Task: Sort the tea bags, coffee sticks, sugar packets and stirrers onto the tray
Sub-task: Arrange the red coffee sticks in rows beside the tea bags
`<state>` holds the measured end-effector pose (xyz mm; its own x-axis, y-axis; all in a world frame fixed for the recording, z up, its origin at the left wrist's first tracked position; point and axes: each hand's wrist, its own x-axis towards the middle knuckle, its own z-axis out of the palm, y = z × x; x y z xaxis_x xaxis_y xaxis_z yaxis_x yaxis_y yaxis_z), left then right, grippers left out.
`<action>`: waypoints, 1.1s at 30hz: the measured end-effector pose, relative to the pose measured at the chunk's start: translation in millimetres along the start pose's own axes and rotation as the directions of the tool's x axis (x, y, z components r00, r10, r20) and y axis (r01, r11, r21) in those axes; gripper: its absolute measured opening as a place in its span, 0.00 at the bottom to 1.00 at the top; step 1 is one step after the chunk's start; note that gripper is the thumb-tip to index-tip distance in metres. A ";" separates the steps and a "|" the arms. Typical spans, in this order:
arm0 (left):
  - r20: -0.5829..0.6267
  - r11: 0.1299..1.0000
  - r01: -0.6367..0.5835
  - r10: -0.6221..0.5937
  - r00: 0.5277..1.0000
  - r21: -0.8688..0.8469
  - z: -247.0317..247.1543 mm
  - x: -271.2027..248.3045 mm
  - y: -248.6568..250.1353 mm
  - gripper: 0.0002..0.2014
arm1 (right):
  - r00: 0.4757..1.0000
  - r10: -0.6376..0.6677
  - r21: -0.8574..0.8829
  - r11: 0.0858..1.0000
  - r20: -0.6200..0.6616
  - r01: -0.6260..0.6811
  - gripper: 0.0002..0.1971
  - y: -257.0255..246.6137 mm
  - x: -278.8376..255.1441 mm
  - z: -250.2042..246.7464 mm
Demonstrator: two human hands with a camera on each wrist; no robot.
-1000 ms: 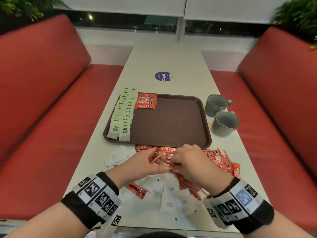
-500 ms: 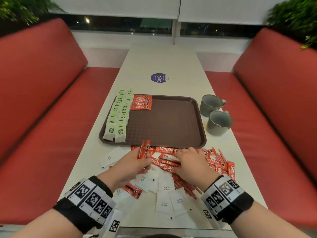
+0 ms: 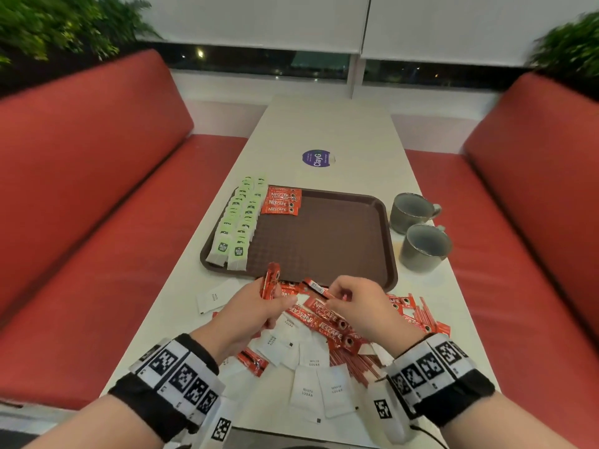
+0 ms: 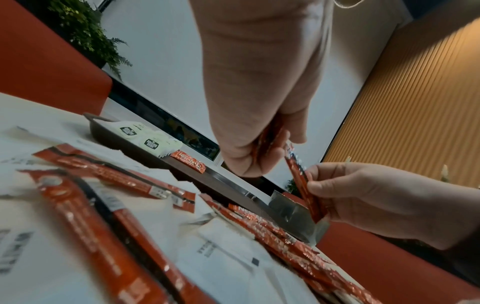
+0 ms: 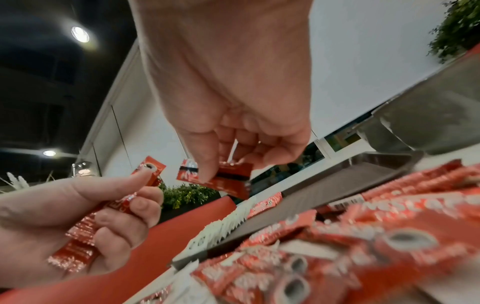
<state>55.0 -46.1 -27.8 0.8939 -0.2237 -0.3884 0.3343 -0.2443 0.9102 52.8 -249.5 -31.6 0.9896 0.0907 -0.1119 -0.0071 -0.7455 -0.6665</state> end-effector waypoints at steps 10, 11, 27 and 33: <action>0.292 0.811 0.242 -0.092 0.952 -0.533 -25.3 -6.9 20.6 0.21 | 0.616 -0.737 -0.463 0.664 -0.277 0.587 0.07 -26.0 8.0 16.1; 0.307 0.819 0.237 -0.078 0.948 -0.522 -31.0 -6.7 20.8 0.19 | 0.561 -0.786 -0.523 0.602 -0.259 0.603 0.07 -28.5 10.5 18.1; 0.139 0.969 -0.150 0.124 0.983 0.197 -118.0 11.2 29.4 0.04 | 0.996 0.030 0.293 0.956 -0.085 -0.003 0.02 -98.6 33.9 25.3; 0.032 0.931 -0.206 0.206 0.978 0.301 -128.7 20.9 23.0 0.06 | 0.985 0.131 0.273 0.957 -0.112 -0.096 0.05 -102.9 36.1 37.0</action>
<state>119.8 65.1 3.4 0.9336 -0.2993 -0.1972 0.0375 -0.4656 0.8842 83.9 -145.1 5.7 0.9900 -0.0818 -0.1149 -0.1409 -0.5419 -0.8285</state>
